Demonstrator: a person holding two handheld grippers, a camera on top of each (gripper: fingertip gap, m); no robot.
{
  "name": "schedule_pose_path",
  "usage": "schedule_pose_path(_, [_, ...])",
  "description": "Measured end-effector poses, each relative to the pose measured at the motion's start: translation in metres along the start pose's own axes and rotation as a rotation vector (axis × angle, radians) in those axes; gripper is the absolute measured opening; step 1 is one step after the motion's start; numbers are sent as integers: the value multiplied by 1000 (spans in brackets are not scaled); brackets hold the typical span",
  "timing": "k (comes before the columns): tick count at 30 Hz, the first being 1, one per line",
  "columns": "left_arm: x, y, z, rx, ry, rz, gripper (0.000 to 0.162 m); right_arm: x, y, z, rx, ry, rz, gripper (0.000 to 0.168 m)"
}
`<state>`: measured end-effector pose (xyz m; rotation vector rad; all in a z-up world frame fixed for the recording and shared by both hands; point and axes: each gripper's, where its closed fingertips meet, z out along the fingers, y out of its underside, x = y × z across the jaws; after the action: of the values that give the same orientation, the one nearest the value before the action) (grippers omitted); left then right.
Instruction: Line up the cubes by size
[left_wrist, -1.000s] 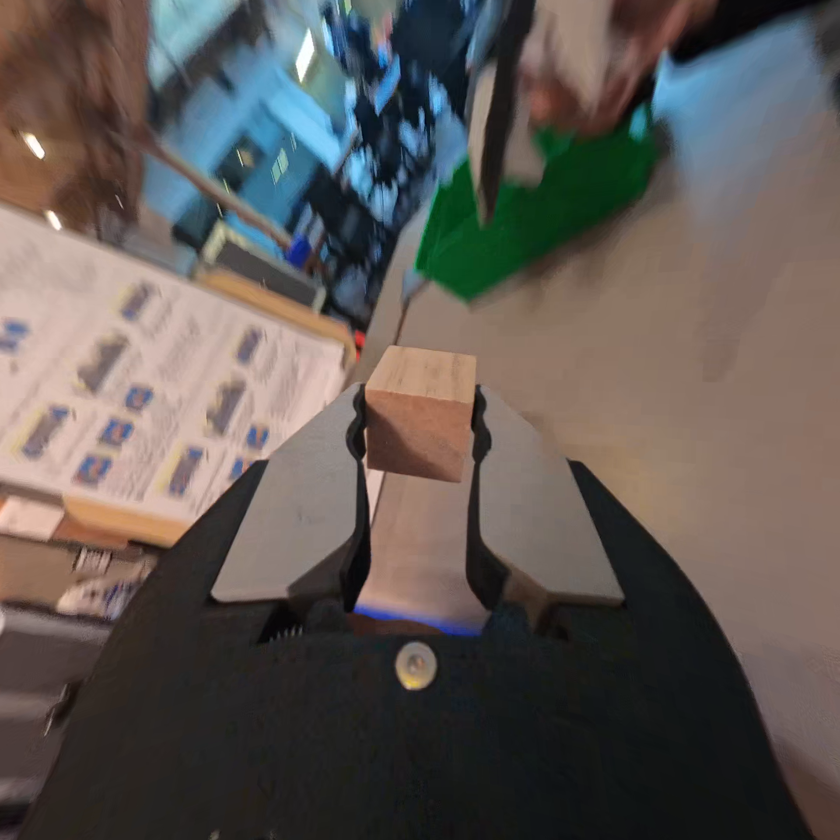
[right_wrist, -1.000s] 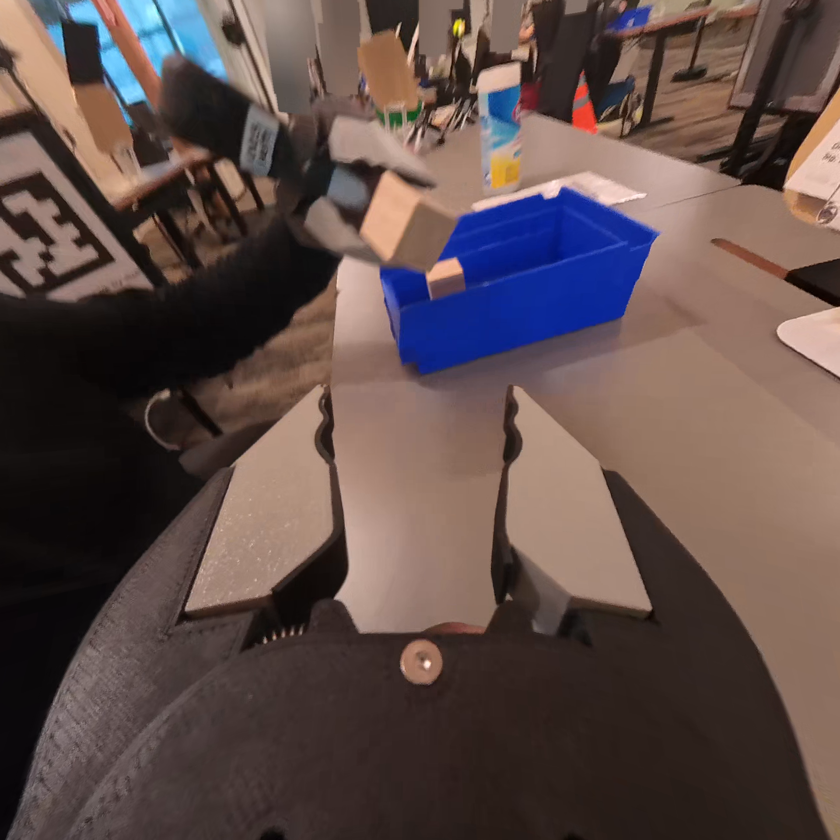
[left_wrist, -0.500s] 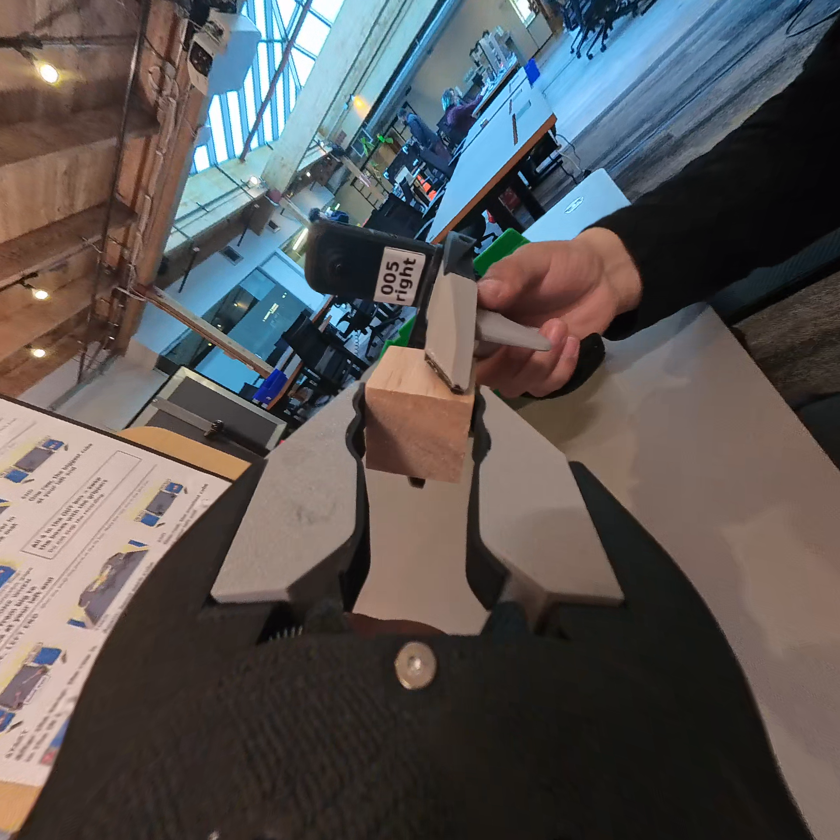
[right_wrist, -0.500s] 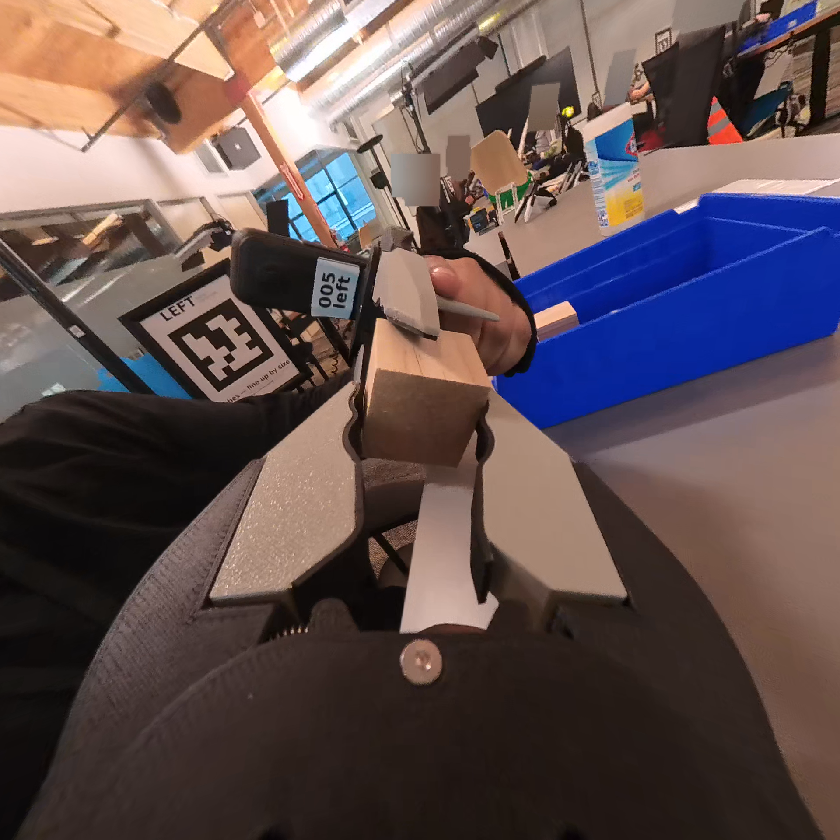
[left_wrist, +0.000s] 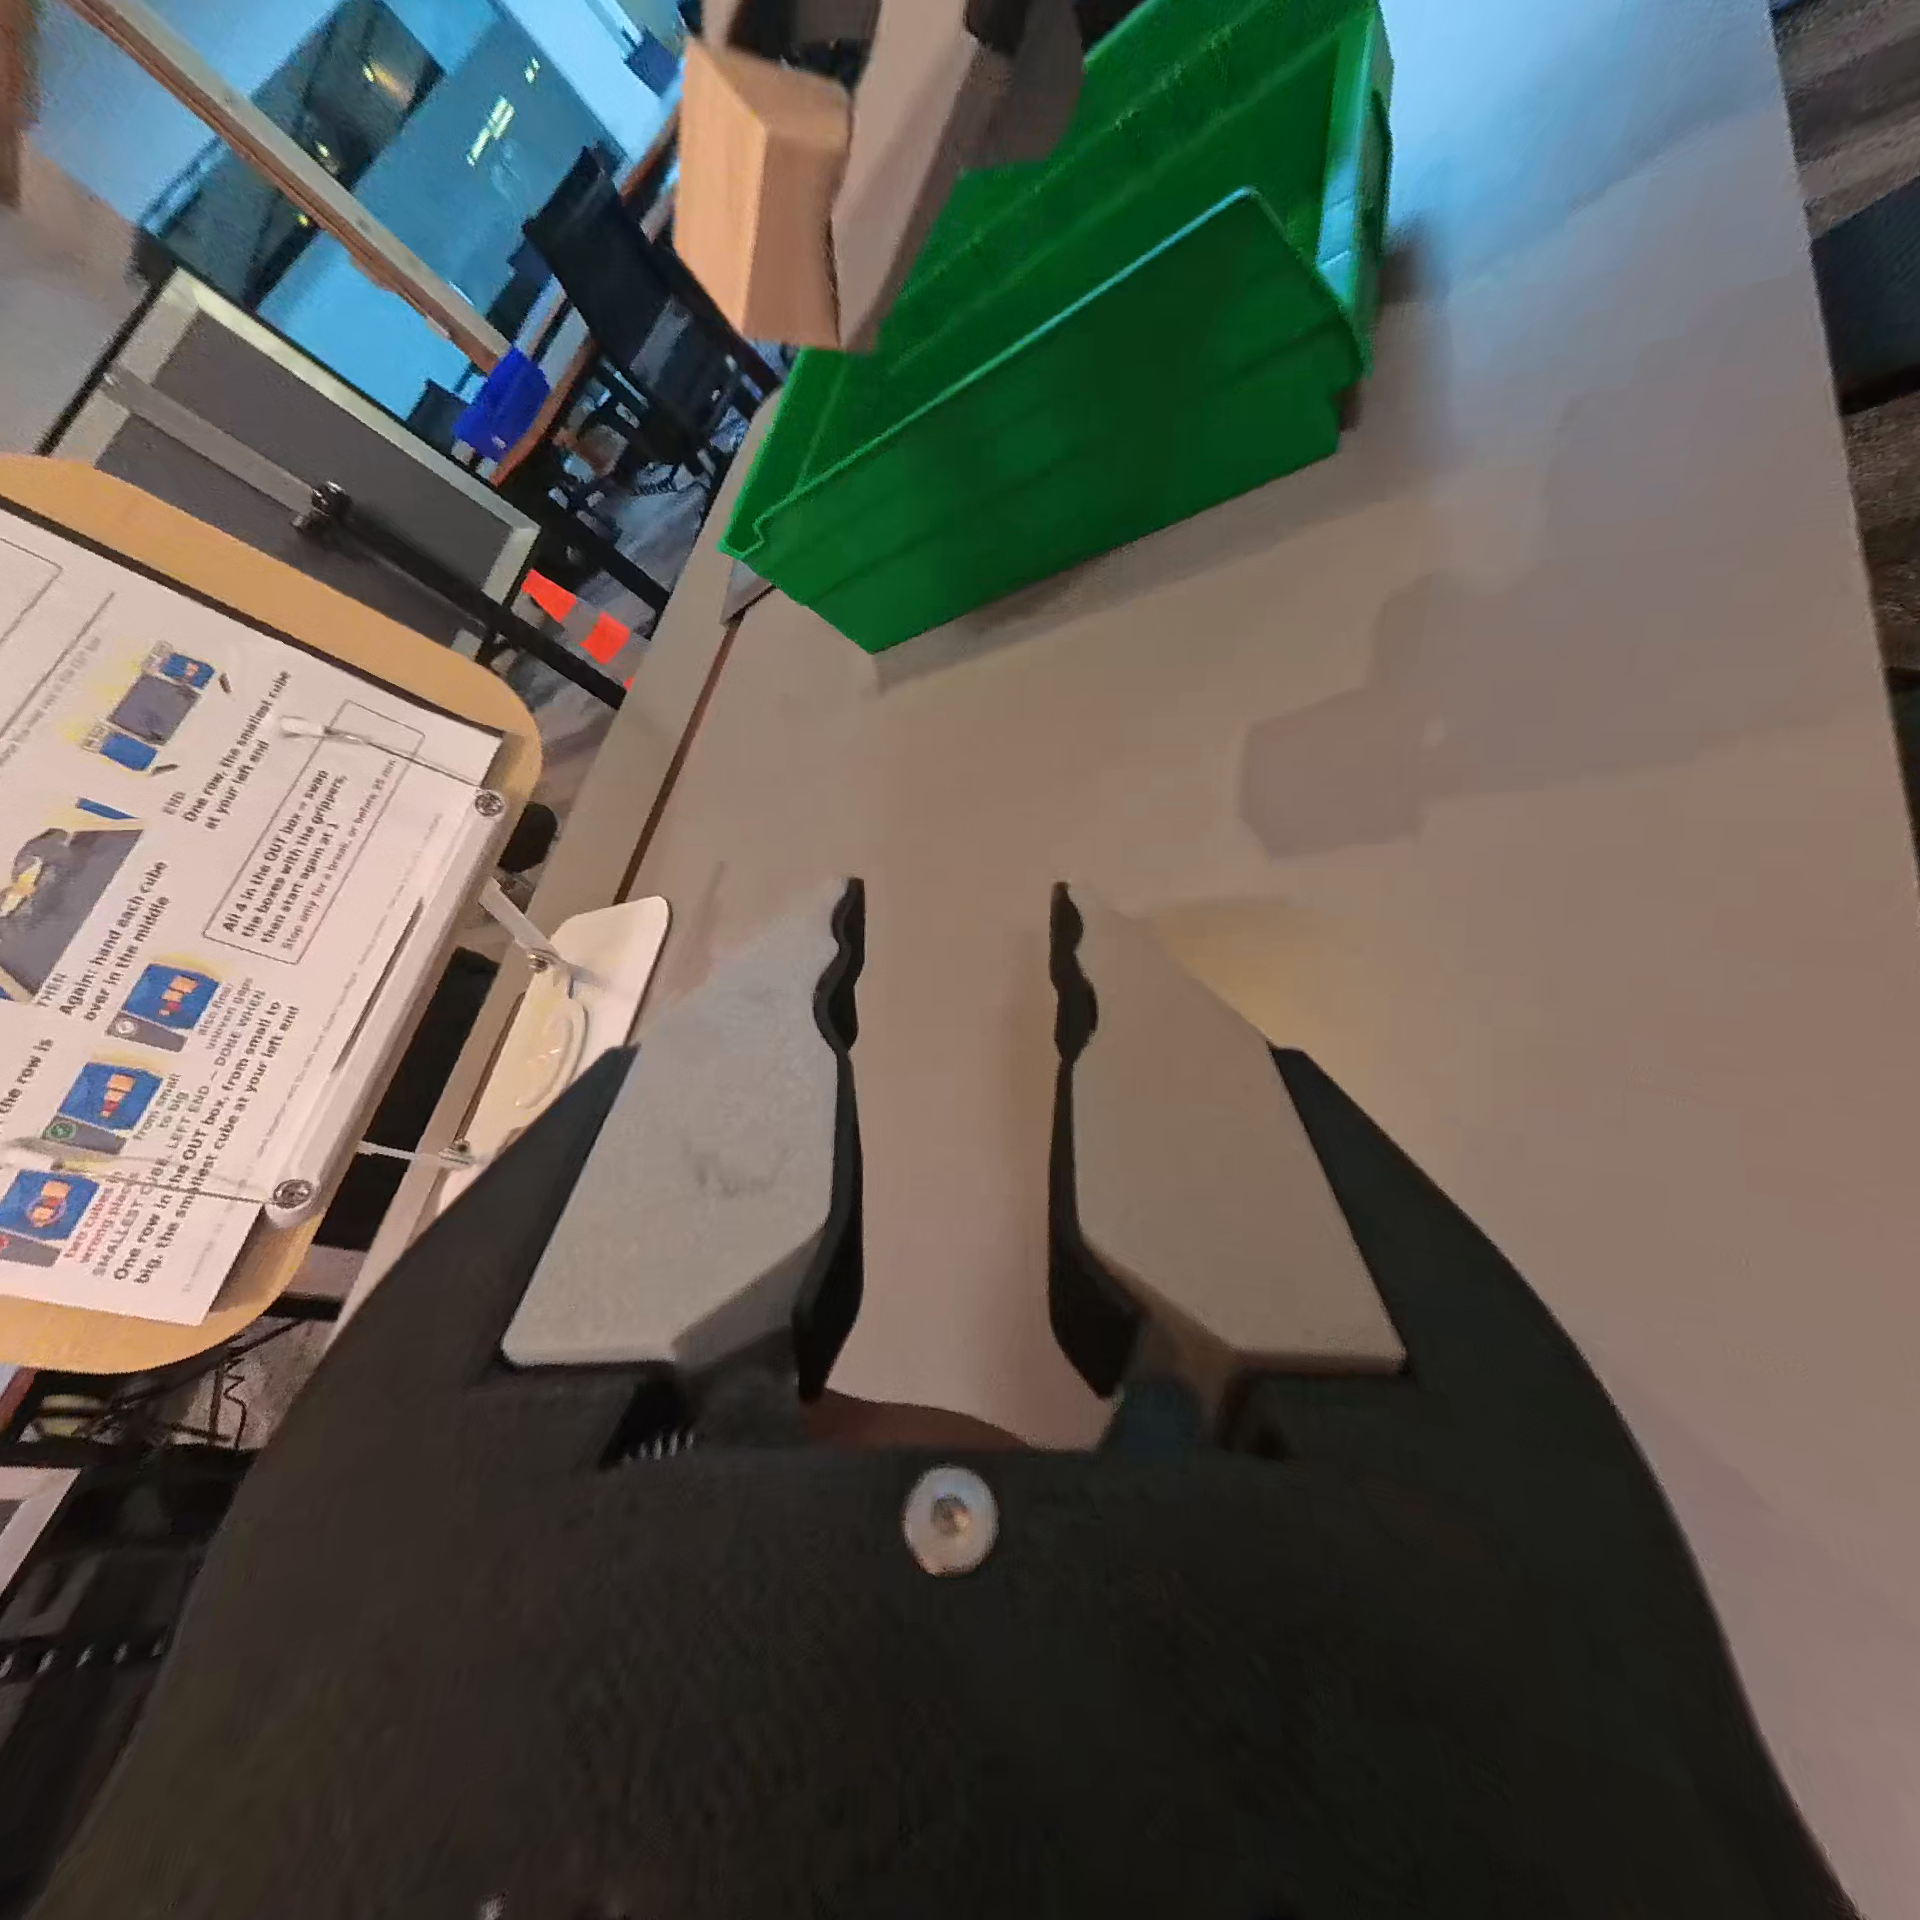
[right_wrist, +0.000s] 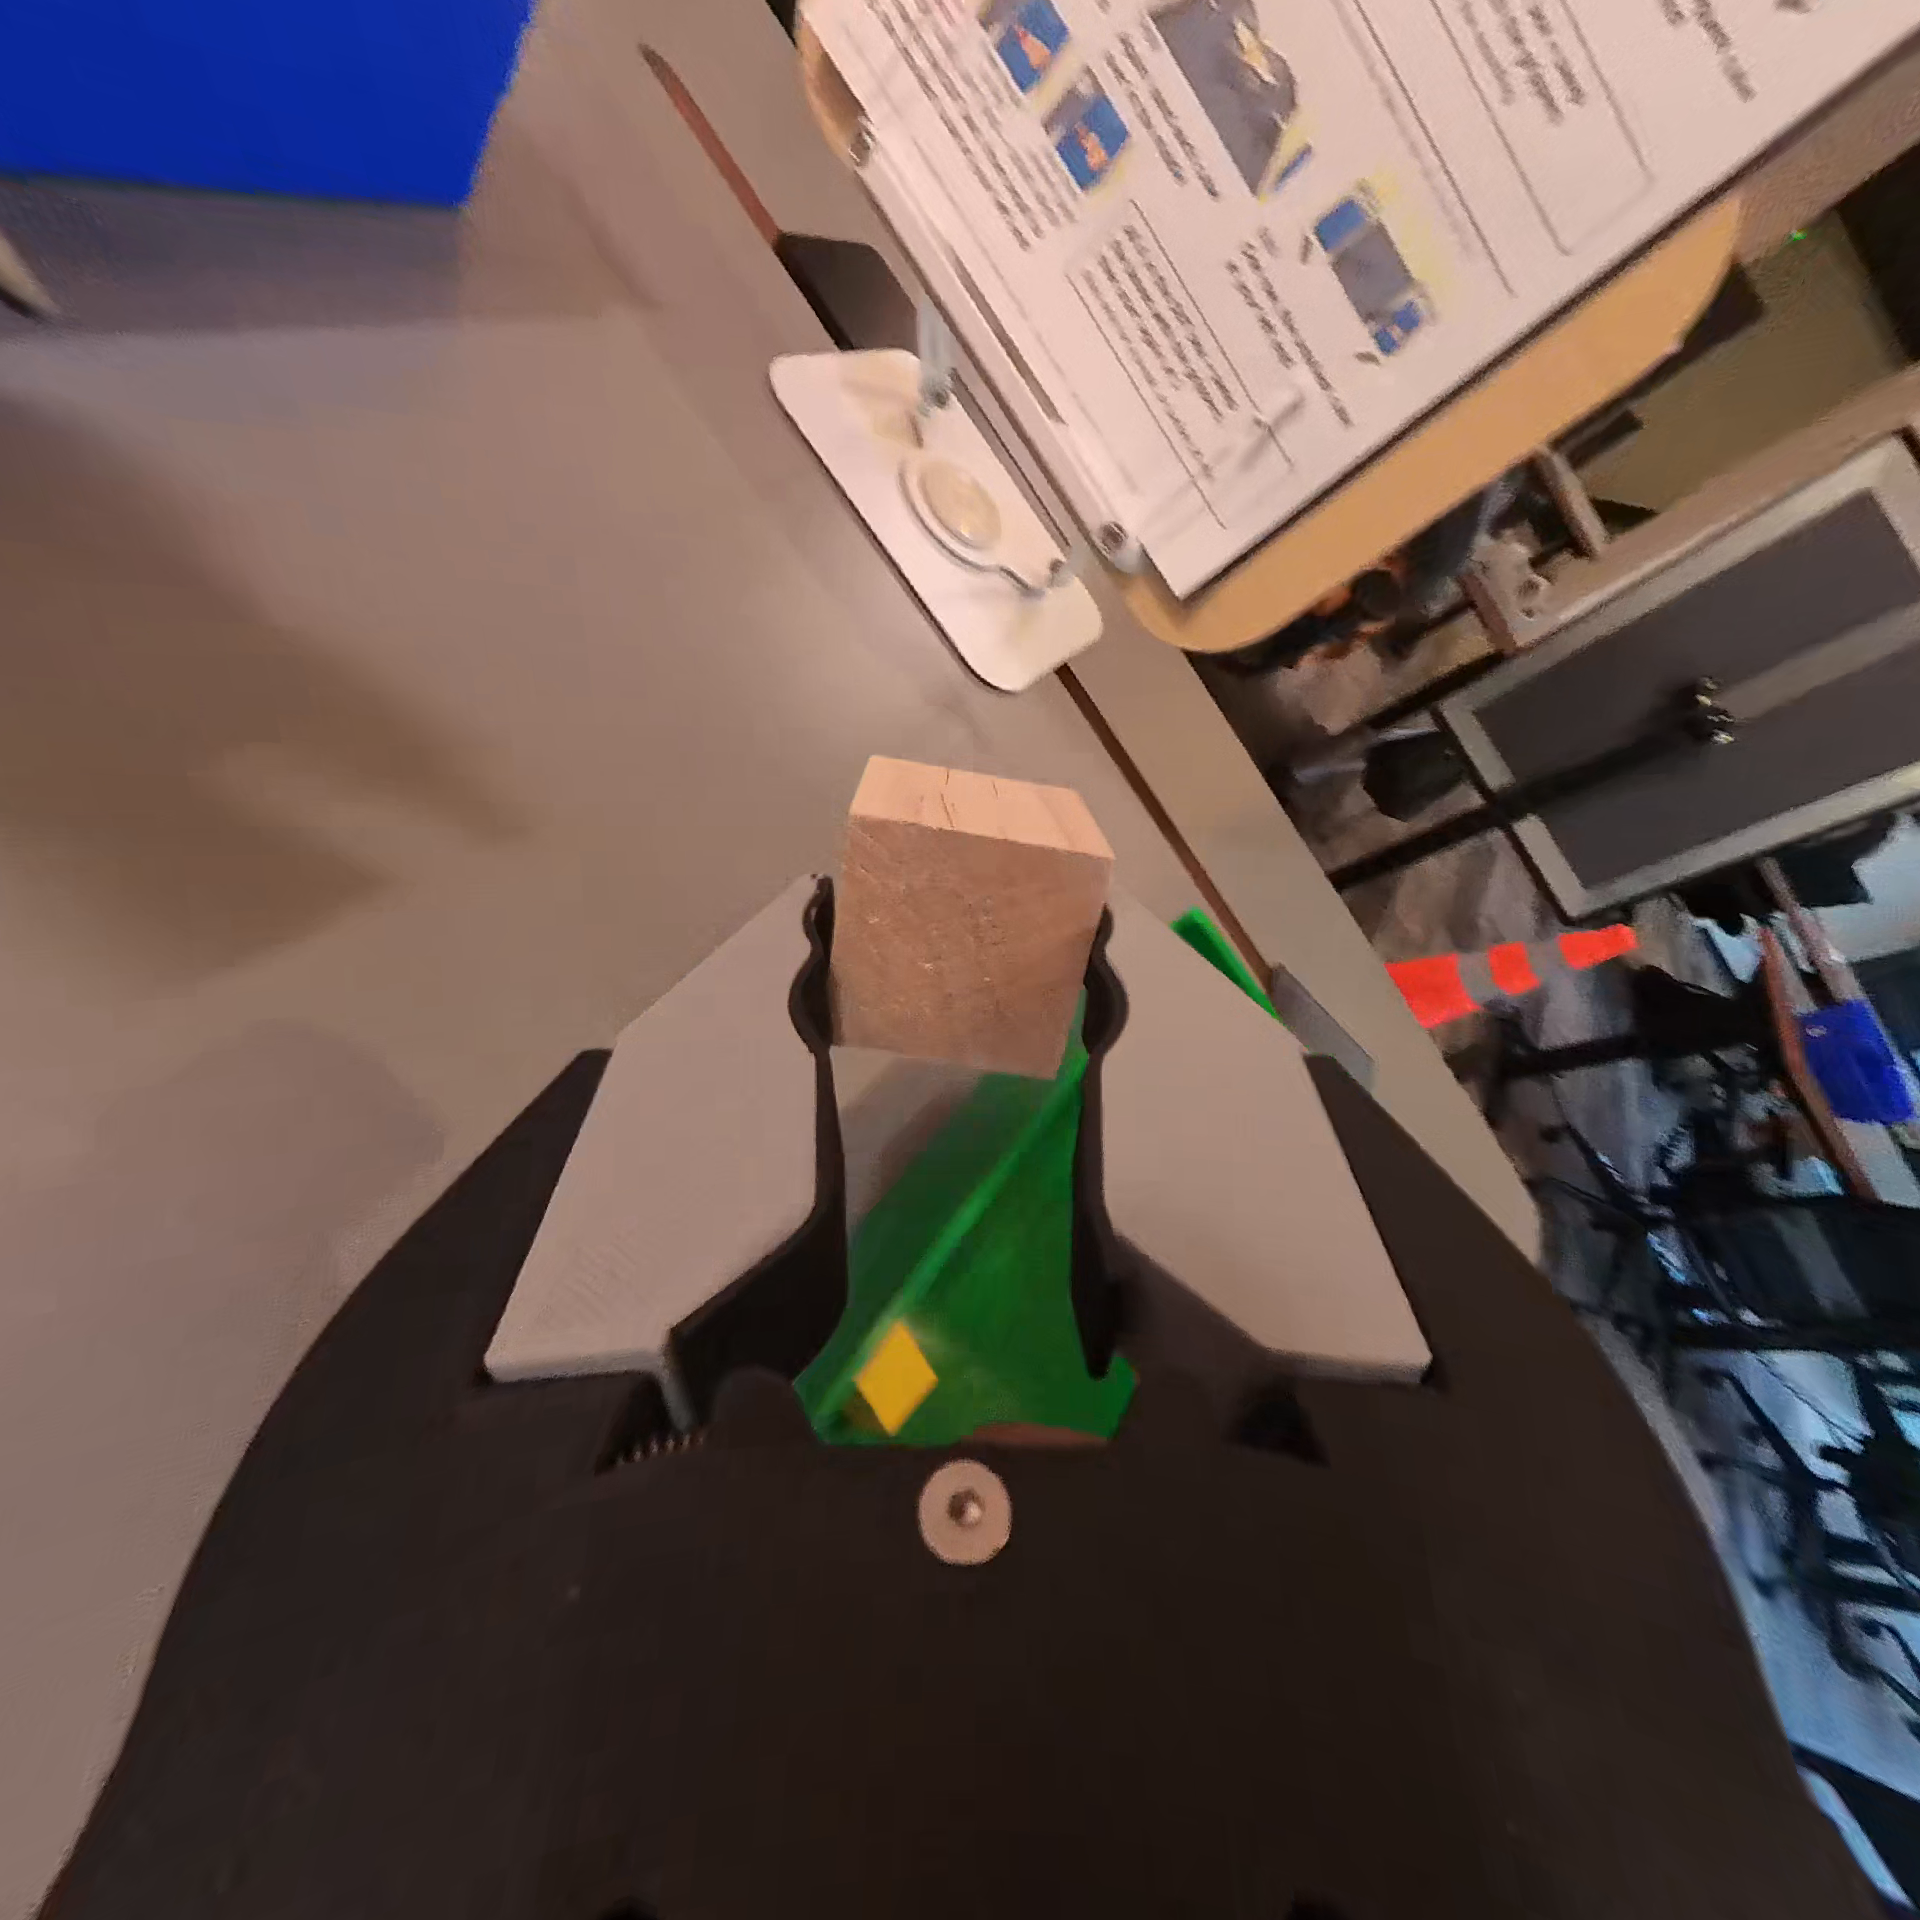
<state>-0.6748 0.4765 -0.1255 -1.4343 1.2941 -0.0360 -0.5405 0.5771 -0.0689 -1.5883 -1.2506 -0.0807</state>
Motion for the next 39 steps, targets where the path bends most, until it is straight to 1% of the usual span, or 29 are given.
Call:
schedule_pose_path(6, [22, -2, -2, -50, 55, -48, 29, 27, 45, -20, -91, 16, 7, 45])
schedule_pose_path(9, [30, 7, -3, -106, 84, -60, 31, 42, 76, -27, -162, 21, 6, 45])
schedule_pose_path(11, [34, 13, -4, -135, 101, -77, 31, 49, 98, -31, -215, -4, 10, 45])
schedule_pose_path(16, [41, 30, -5, -189, 131, -126, 31, 60, 154, -36, -350, -152, -22, 45])
schedule_pose_path(18, [42, 35, -5, -198, 131, -132, 31, 57, 174, -36, -386, -255, -49, 45])
schedule_pose_path(21, [46, 40, -3, -207, 140, -139, 31, 39, 196, -35, -406, -438, -124, 45])
schedule_pose_path(23, [48, 44, 0, -216, 140, -134, 31, 25, 206, -32, -400, -546, -176, 45])
schedule_pose_path(26, [51, 47, 5, -226, 150, -146, 31, 10, 219, -21, -427, -641, -230, 45])
schedule_pose_path(31, [57, 48, 6, -231, 171, -139, 31, -6, 240, 0, -489, -728, -308, 45])
schedule_pose_path(36, [57, 56, 2, -251, 176, -147, 31, -19, 236, 9, -436, -774, -381, 46])
schedule_pose_path(39, [60, 59, 0, -253, 187, -157, 31, -19, 241, 12, -487, -791, -348, 48])
